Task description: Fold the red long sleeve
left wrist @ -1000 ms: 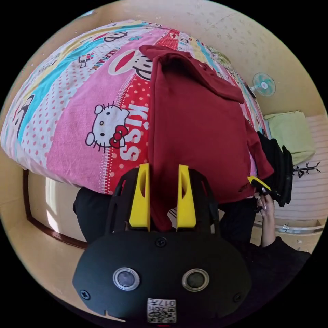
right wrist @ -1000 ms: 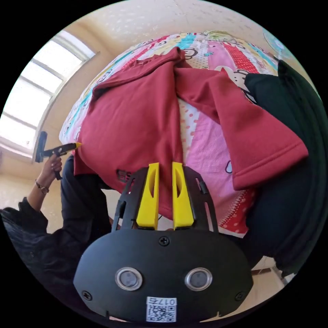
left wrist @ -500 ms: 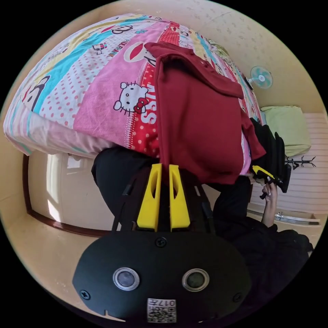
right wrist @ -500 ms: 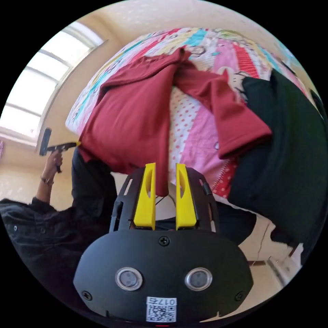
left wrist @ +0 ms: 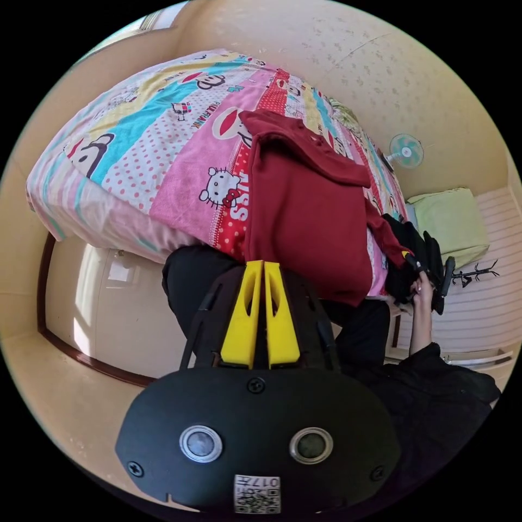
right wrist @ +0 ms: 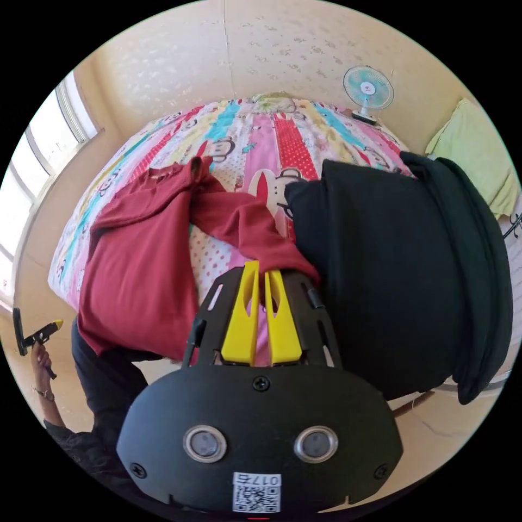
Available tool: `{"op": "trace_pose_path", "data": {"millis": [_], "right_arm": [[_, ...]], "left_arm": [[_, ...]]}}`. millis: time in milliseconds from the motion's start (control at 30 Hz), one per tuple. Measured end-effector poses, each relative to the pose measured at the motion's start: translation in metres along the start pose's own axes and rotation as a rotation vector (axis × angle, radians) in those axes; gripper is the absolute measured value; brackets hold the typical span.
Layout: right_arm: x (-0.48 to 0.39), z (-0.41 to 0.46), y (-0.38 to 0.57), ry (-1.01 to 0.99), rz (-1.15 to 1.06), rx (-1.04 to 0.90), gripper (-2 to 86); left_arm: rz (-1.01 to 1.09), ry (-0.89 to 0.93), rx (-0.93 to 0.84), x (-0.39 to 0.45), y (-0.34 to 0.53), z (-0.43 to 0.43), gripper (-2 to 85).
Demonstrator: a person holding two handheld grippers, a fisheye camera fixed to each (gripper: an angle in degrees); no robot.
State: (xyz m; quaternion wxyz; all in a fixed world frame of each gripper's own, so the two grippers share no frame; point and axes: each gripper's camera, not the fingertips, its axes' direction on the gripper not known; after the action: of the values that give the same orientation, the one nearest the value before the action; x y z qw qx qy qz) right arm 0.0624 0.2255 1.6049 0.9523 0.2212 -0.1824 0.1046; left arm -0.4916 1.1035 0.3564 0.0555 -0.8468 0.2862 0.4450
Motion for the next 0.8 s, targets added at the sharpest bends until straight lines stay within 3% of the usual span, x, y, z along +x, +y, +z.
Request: {"op": "trace_pose_path", "data": {"millis": [100,300,400,533,733,800], "right_arm": [[0.014,-0.059,-0.023,0.043,-0.013,0.184,1.3],[0.066,-0.130,-0.094,0.068,-0.106,0.370,1.6],[0.101,-0.106,-0.120,0.192,-0.003,0.249,1.7],[0.105,-0.094,-0.132,0.156,0.010,0.191,1.7],[-0.049,-0.134,-0.175,0.129,-0.319,0.286,2.3],[-0.134,-0.145,-0.198,0.009,-0.459,0.276,2.7]], "left_arm": [[0.009,0.004,0.002,-0.003,0.007,-0.013,4.1],[0.023,0.113,0.007,-0.011,0.019,-0.020,5.7],[0.020,0.153,0.000,-0.021,0.027,-0.013,5.9],[-0.001,0.230,-0.031,-0.043,0.031,0.000,6.4],[-0.010,0.325,-0.007,-0.068,0.034,-0.006,6.8],[-0.010,0.339,0.026,-0.071,0.039,-0.013,7.0]]}}
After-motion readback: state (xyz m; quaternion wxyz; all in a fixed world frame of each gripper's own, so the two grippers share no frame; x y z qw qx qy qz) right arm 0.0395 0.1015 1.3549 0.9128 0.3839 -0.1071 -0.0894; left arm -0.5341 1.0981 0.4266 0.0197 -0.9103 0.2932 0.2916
